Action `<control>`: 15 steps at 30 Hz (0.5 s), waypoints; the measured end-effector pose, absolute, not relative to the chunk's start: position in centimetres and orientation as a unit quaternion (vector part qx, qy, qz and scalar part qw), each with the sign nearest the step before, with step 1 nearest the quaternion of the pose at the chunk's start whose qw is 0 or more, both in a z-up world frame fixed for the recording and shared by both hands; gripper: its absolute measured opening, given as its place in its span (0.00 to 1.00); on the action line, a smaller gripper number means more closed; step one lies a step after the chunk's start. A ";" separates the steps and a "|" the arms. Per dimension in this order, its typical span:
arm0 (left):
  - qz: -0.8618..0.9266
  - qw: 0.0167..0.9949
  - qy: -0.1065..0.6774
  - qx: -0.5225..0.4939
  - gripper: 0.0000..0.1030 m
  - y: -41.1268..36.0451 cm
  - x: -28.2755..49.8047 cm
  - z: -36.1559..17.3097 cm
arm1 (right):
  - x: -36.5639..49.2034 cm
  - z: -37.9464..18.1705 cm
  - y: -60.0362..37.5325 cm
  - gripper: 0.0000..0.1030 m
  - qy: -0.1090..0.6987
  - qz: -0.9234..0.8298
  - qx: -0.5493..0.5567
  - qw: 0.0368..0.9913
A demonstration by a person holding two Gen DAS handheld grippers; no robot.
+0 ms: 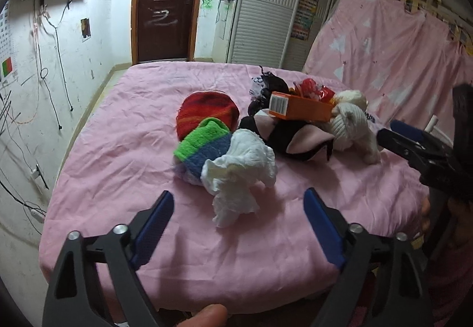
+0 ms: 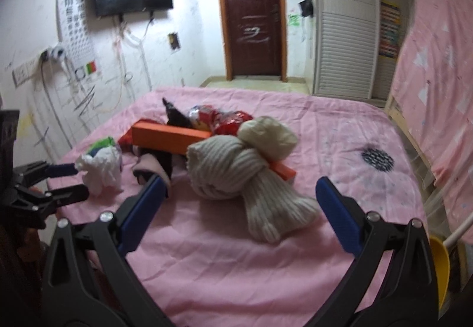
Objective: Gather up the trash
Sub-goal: 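Grasp the white tissue with the left tool while the right tool grasps the cream knit bundle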
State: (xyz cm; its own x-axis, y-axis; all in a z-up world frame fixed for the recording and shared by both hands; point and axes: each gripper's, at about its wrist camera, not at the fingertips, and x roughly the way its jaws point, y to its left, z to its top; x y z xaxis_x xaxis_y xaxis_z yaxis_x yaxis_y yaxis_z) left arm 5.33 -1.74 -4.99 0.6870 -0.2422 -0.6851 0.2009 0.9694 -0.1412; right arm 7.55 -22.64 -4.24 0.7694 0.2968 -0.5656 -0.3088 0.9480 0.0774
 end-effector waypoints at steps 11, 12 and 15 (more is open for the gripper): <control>-0.128 0.900 0.415 -0.038 0.38 -2.5 7.9 -5.8 | 10.7 -5.0 -21.7 0.95 0.344 0.187 -0.034 0.919; -0.128 0.900 0.415 -0.041 0.34 -2.6 8.3 -5.9 | 10.8 -5.0 -21.6 0.95 0.346 0.189 -0.033 0.918; -0.125 0.900 0.416 -0.042 0.15 -3.0 9.1 -5.9 | 11.5 -5.1 -21.5 0.95 0.354 0.191 -0.029 0.915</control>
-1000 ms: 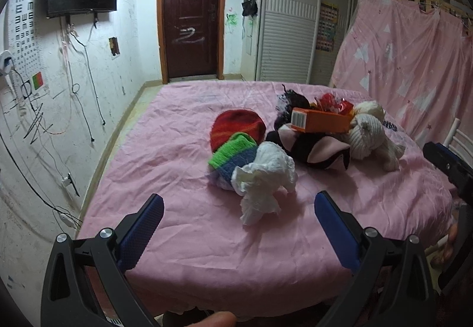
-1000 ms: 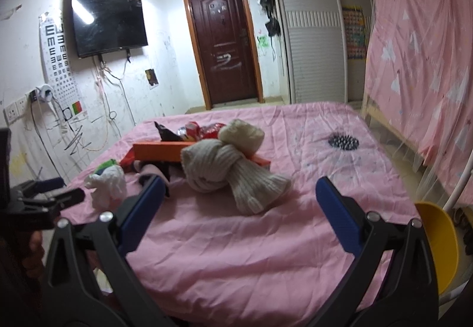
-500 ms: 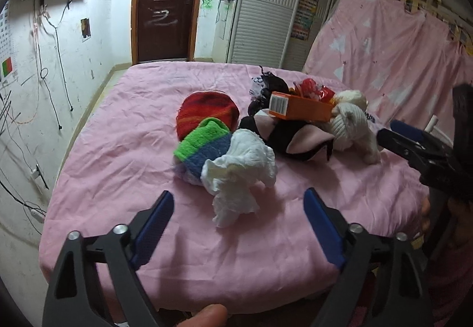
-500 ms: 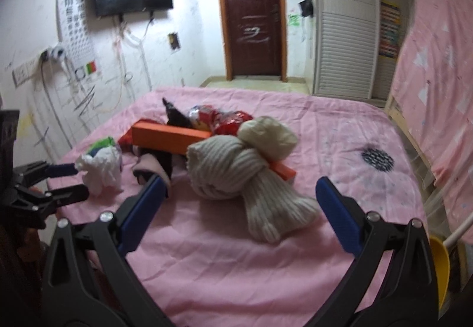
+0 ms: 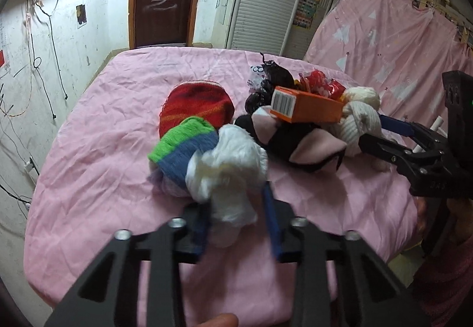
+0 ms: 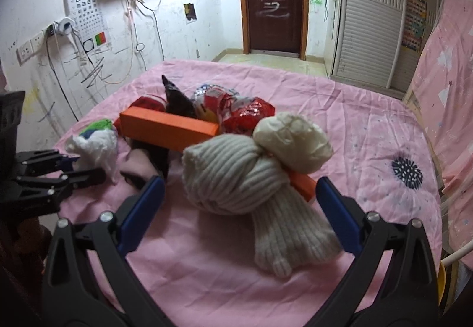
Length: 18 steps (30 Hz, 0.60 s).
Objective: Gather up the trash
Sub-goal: 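Grasp the white tissue with the left tool while the right tool grasps the cream knit bundle, then carry both items to the yellow bin and open both tools over it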
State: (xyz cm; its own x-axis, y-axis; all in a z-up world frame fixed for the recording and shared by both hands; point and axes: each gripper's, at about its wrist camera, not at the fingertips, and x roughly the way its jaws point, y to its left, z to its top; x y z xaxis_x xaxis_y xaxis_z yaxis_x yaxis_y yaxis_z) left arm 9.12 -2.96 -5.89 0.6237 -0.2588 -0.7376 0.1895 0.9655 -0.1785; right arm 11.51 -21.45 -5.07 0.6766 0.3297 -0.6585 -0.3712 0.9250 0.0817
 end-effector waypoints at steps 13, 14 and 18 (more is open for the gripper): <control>-0.148 0.920 0.364 -0.017 0.03 -6.1 9.7 -3.7 | 11.2 -4.9 -22.4 0.61 0.346 0.213 0.014 0.913; -0.151 0.920 0.361 -0.021 0.03 -6.0 9.6 -3.5 | 10.8 -4.7 -22.6 0.61 0.337 0.218 0.025 0.915; -0.152 0.926 0.345 -0.029 0.03 -5.3 9.0 -2.8 | 9.8 -3.8 -24.0 0.61 0.313 0.231 0.062 0.919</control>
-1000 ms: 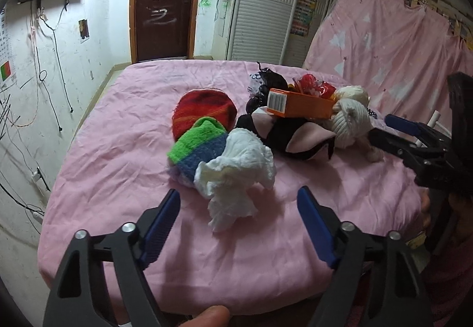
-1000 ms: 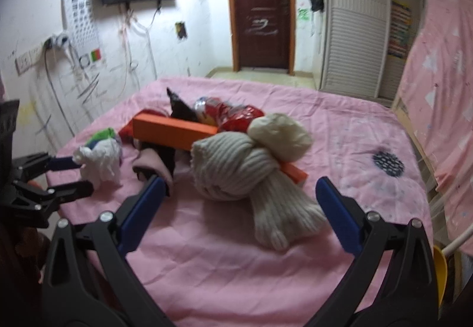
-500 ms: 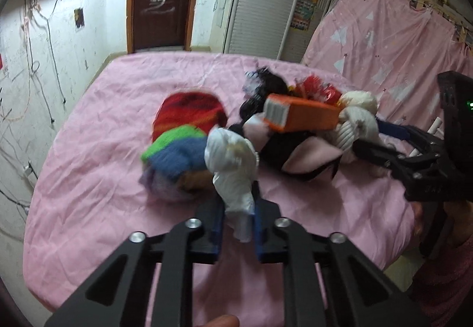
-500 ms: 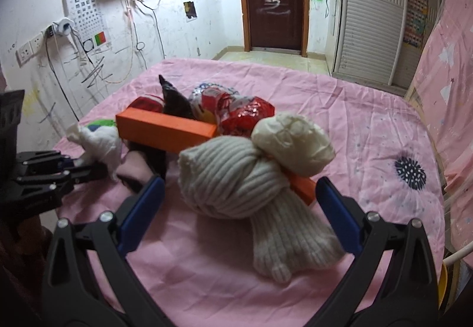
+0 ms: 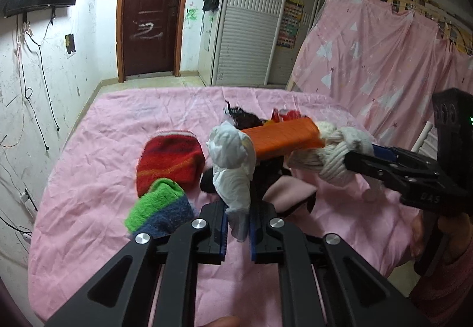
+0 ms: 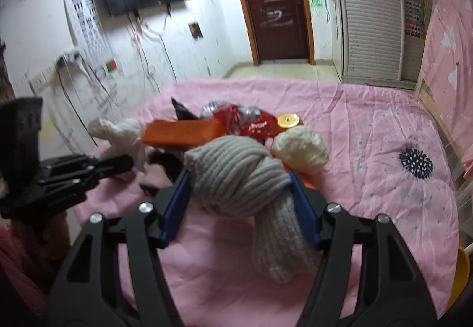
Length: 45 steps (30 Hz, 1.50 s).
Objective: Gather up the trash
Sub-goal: 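Carry both items to the yellow bin and open both tools over it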
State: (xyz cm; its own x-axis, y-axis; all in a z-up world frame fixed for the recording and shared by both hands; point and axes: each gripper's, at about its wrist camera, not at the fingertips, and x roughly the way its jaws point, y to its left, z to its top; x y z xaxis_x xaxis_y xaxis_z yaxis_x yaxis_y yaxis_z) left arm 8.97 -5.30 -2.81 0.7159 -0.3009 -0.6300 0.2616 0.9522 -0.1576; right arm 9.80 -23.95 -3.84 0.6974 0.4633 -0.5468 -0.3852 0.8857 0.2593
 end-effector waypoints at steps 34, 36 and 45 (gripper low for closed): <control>-0.368 0.880 0.297 0.036 0.03 -29.2 6.8 3.7 | -0.8 -1.5 -50.9 0.63 0.198 -0.048 0.208 0.957; -0.386 0.870 0.304 0.041 0.03 -31.8 6.4 3.5 | -1.0 -1.8 -51.9 0.69 0.196 -0.045 0.224 0.954; -0.433 0.838 0.327 0.063 0.04 -39.2 5.7 1.8 | -3.1 -1.5 -55.3 0.81 0.154 -0.078 0.265 0.949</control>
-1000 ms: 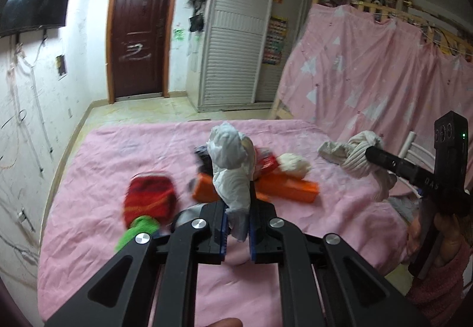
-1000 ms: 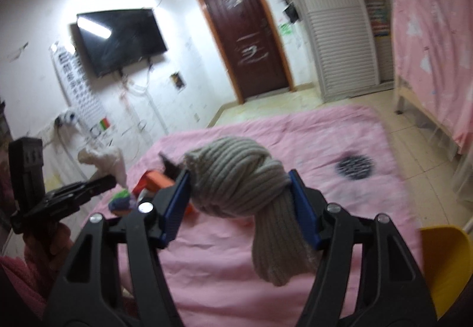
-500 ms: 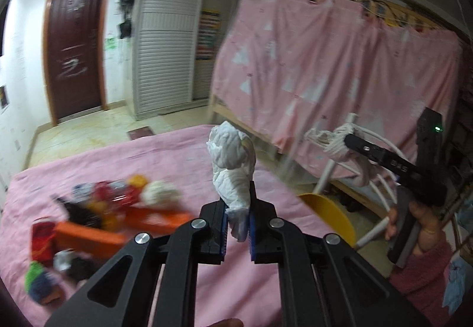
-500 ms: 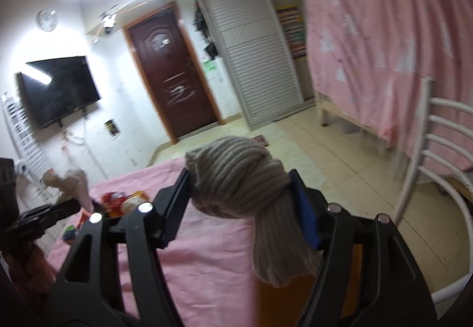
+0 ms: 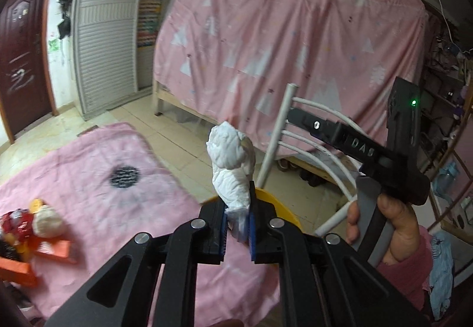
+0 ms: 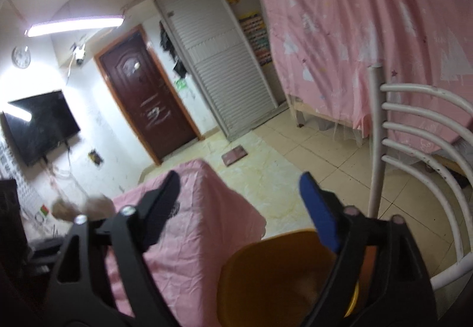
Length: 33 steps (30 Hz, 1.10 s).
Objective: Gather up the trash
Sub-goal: 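Carry both items to the yellow bin and open both tools over it, then move both open tools back over the bed clutter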
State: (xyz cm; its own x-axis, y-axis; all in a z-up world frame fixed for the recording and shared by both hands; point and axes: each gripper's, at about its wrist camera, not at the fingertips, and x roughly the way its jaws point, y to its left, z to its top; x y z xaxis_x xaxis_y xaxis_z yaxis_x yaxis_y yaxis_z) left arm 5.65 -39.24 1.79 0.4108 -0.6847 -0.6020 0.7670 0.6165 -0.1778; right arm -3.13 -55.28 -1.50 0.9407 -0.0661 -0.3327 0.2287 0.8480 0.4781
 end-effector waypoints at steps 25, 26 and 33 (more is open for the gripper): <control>-0.409 0.835 0.367 0.018 0.70 -38.1 7.6 1.2 | -1.5 -0.6 -51.3 0.88 0.163 -0.038 0.235 0.958; -0.408 0.837 0.365 0.016 0.70 -37.7 7.6 1.4 | -1.3 -0.5 -50.9 0.89 0.164 -0.036 0.232 0.958; -0.382 0.856 0.348 0.003 0.73 -33.6 7.6 2.8 | 0.2 -0.2 -47.4 0.92 0.181 -0.011 0.202 0.963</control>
